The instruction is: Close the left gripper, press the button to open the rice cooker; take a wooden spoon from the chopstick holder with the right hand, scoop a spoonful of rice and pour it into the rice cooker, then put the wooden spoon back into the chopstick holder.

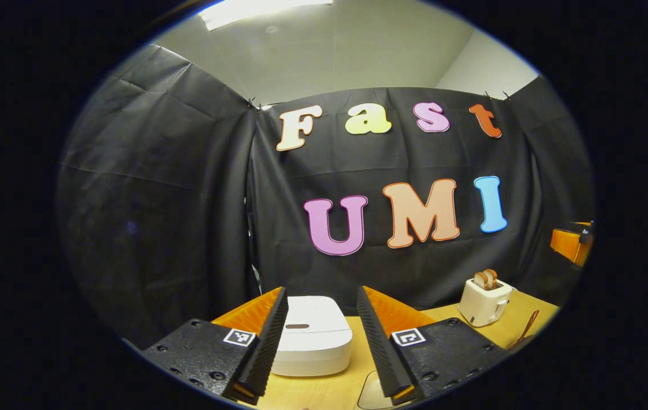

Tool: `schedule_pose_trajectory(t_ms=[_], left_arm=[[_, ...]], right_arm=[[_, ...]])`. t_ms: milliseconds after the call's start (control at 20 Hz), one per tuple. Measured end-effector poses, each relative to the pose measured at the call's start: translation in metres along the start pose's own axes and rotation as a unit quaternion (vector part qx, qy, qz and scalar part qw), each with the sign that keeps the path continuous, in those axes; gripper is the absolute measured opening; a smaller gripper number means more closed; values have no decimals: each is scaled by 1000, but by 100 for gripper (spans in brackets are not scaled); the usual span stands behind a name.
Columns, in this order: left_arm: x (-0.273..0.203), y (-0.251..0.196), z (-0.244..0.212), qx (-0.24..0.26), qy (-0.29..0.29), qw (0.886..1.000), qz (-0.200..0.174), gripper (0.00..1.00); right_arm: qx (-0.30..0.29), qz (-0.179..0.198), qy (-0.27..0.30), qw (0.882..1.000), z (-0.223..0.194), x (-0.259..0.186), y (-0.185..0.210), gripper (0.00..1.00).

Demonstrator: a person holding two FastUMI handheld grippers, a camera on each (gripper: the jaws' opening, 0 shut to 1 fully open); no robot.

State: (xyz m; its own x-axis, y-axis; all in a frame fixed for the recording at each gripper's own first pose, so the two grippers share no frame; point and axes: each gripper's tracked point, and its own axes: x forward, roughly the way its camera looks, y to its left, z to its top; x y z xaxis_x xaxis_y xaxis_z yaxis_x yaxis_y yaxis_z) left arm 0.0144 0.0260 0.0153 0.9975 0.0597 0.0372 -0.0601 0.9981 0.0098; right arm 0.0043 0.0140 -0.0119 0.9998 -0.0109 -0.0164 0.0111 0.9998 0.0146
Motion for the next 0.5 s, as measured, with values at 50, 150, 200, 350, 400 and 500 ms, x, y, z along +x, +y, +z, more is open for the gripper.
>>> schedule_pose_trajectory(t_ms=[50, 150, 200, 350, 400, 500], left_arm=[[1, 4, 0, 4, 1, 1000, 4, 69], [3, 2, 3, 2, 1, 1000, -2, 54], [4, 1, 4, 0, -1, 1000, -6, 50], [9, -2, 5, 4, -4, 1000, -20, 39], [10, -4, 5, 6, -4, 1000, -25, 31], [13, -3, 5, 8, -5, 1000, -26, 19]], right_arm=[[-1, 3, -1, 1000, 2, 1, 2, 100], [-4, 8, -4, 1000, 4, 1, 5, 100], [-4, 9, -5, 1000, 4, 2, 7, 100], [-1, 11, -4, 1000, 6, 2, 8, 100], [-1, 10, -3, 1000, 4, 2, 8, 100], [0, 10, -6, 1000, 8, 3, 10, 100]])
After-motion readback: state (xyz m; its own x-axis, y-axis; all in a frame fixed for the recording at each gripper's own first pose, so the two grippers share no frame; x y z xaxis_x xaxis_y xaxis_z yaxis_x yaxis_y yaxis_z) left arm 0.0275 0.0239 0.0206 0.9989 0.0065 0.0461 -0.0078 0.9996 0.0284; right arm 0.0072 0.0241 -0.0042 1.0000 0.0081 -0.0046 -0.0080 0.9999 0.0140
